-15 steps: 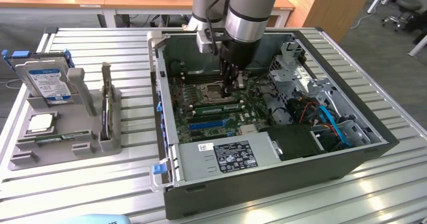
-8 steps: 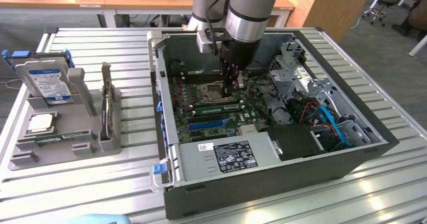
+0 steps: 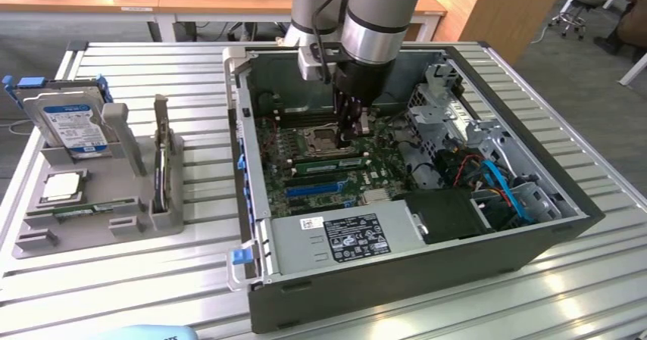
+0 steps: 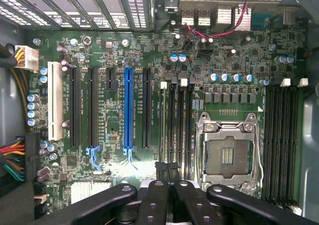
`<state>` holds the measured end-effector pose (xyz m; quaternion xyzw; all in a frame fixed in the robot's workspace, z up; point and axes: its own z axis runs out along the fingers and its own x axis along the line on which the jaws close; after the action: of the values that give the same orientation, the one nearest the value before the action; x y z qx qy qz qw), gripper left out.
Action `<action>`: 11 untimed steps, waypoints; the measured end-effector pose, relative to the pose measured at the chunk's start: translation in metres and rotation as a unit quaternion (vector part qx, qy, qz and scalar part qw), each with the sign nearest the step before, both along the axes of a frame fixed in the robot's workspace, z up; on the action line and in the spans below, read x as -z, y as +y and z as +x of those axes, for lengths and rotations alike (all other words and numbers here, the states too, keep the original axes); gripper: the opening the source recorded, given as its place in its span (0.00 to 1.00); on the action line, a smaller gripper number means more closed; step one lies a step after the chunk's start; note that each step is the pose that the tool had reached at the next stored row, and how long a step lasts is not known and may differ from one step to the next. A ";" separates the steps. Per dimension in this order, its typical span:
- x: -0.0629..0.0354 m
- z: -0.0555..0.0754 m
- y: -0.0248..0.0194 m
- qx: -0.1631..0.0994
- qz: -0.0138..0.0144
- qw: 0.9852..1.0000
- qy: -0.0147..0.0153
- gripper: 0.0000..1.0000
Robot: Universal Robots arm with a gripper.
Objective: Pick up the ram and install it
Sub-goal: 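Press down the ram until it locks into place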
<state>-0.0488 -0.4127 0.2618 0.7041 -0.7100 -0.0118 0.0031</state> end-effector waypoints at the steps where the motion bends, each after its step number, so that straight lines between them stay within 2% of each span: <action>1: 0.0000 0.000 0.0000 0.001 0.000 1.000 0.000 0.10; 11: 0.0001 0.000 0.0000 0.041 0.000 0.999 0.000 0.10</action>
<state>-0.0488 -0.4127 0.2617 0.6747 -0.7380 -0.0119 0.0026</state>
